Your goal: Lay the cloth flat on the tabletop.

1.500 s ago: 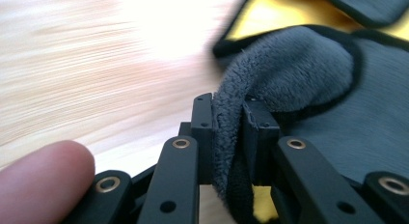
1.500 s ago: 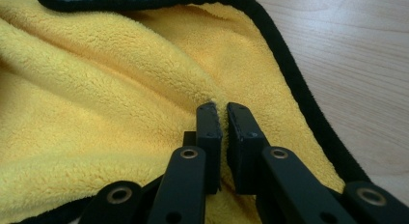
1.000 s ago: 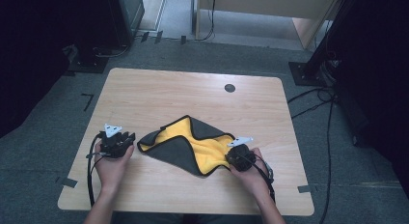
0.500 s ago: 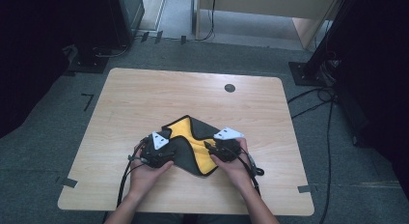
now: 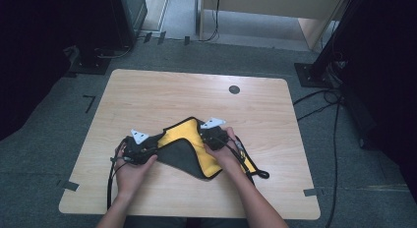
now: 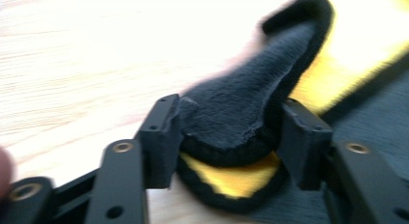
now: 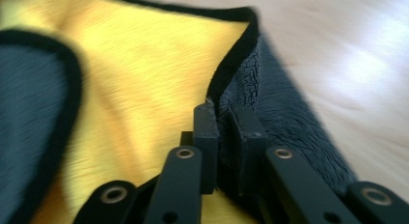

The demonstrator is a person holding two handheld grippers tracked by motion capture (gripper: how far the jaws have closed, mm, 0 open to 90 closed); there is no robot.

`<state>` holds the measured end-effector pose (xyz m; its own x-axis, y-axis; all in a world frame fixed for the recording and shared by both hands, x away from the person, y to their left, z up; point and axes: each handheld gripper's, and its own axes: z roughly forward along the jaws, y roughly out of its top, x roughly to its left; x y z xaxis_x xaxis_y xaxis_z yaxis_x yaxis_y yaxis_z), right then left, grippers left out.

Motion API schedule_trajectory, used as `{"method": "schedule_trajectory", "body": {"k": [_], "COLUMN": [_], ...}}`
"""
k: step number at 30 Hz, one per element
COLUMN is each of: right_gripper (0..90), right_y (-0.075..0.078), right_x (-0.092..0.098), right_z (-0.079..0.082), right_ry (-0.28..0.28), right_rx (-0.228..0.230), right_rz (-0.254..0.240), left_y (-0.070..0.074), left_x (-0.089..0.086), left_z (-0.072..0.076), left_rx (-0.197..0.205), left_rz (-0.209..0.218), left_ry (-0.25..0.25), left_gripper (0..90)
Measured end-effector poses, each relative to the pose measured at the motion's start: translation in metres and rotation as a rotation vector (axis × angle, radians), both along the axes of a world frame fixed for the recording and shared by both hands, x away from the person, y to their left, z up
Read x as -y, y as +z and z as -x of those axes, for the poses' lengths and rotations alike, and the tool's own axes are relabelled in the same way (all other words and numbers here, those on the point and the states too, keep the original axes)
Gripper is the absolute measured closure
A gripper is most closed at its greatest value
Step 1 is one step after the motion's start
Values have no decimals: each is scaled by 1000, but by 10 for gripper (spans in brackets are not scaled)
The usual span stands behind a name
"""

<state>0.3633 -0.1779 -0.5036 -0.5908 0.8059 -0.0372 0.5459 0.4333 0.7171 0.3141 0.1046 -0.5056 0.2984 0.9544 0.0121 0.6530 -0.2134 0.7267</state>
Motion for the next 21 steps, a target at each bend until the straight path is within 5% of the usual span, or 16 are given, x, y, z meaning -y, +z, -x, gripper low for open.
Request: {"method": "schedule_trajectory", "body": {"k": [3,4,5,9,12,16,17,18,19,21], "right_gripper": [842,845,848,850,851,853,852,849,840,752], "right_y": [4,6,13,29,36,45,43,42,40,37], "right_x": [12,19,39,71,82,97,101,103,108,122], "right_z": [-7,-12,-24,-44,-50,-64,-73,-77,-81,-86], "right_ry": [-44,-78,-140,-221,-242,-270,-312,-331,-374,-449], "right_rx": [5,9,11,38,49,66,60,54,47,39], "right_rz": [-23,-32,-68,-89,-107,-125,-104,-97,-93,-102], "left_y": [1,2,3,8,14,29,33,33,33,34], "left_x": [-5,-5,-5,-13,-20,-17,-10,-10,-1,0], "left_z": [-3,-4,-7,-15,-31,-79,-102,-102,-124,-137], "left_rx": [-2,-3,6,0,-3,8,9,9,0,-29], "left_rz": [19,17,4,44,65,106,127,127,74,88], "left_ry": [-19,-36,-55,-54,-58,-47,-31,-31,15,57], "left_gripper": [662,662,786,866,871,872,819,738,645,572]}}
